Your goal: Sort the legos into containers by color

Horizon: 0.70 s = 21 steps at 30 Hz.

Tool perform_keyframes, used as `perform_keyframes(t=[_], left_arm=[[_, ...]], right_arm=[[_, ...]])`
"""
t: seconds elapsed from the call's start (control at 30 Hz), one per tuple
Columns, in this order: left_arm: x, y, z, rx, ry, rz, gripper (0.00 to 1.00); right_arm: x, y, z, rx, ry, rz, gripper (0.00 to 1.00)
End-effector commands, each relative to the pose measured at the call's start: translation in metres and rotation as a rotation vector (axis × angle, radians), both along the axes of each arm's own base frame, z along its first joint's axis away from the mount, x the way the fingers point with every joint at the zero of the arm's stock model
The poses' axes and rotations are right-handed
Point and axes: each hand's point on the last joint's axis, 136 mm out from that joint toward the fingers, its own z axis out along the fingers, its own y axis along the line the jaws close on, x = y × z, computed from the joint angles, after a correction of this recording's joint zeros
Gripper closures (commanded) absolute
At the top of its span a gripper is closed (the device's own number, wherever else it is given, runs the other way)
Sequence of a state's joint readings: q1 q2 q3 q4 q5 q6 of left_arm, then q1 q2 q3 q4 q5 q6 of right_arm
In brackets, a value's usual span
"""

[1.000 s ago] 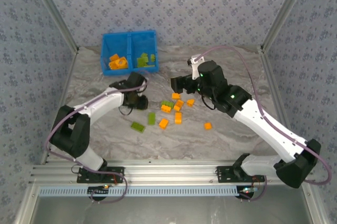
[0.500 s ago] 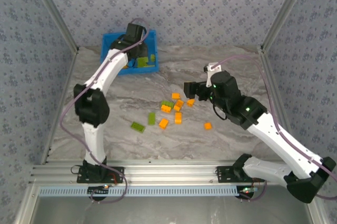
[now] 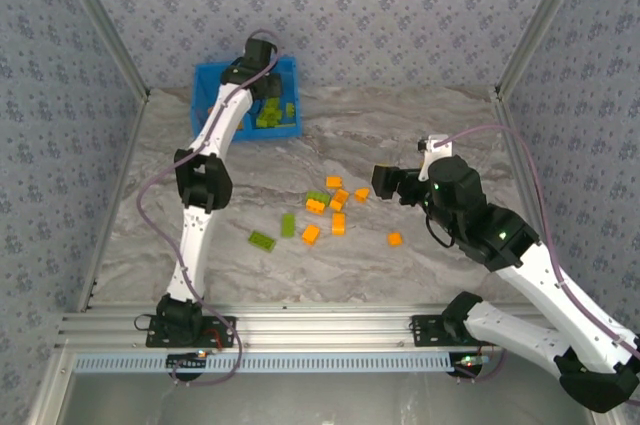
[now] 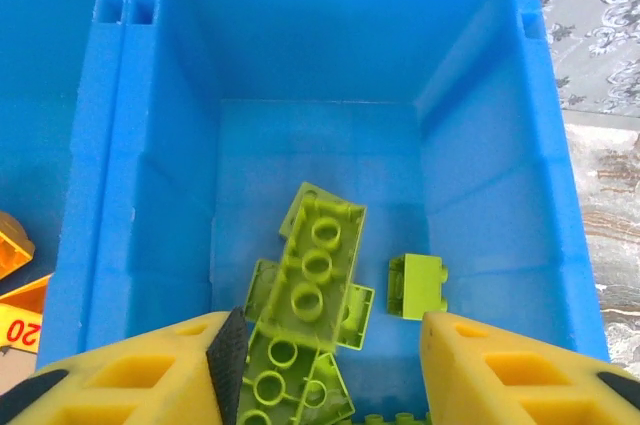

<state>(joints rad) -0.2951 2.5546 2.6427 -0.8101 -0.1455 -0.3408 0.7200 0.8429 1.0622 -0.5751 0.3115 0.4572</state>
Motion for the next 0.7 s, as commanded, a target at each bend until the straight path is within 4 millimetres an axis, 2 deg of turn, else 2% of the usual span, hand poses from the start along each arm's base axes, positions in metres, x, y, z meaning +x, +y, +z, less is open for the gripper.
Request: perform_keyframes(t=[0.0, 0.13, 0.23, 0.33, 0.43, 0.6, 0.67], left_arm=[[-0.001, -0.01, 0.046, -0.063, -0.079, -0.032, 0.47], [-0.02, -0.02, 0.094, -0.111, -0.121, -0.075, 0.47], [-0.051, -0.031, 0.128, -0.156, -0.114, -0.125, 0.47], [-0.095, -0.041, 0.137, -0.161, -0.064, -0.173, 0.49], [-0.146, -0.045, 0.119, -0.146, -0.002, -0.181, 0.49], [-0.238, -0.044, 0.066, -0.167, 0.105, -0.156, 0.49], [-0.267, -0.045, 0.05, -0.148, 0.119, -0.153, 0.48]], right_arm=[[-0.001, -0.009, -0.002, -0.002, 0.007, -0.037, 0.0], [0.001, -0.009, -0.001, 0.003, 0.0, -0.042, 0.0], [0.003, -0.007, -0.004, 0.005, 0.005, -0.045, 0.0], [0.007, -0.004, -0.007, 0.008, 0.006, -0.045, 0.0], [0.014, 0.001, -0.007, 0.014, -0.001, -0.05, 0.0], [0.028, 0.002, -0.01, 0.003, 0.006, -0.076, 0.0], [0.033, 0.003, -0.012, 0.003, 0.012, -0.083, 0.0]])
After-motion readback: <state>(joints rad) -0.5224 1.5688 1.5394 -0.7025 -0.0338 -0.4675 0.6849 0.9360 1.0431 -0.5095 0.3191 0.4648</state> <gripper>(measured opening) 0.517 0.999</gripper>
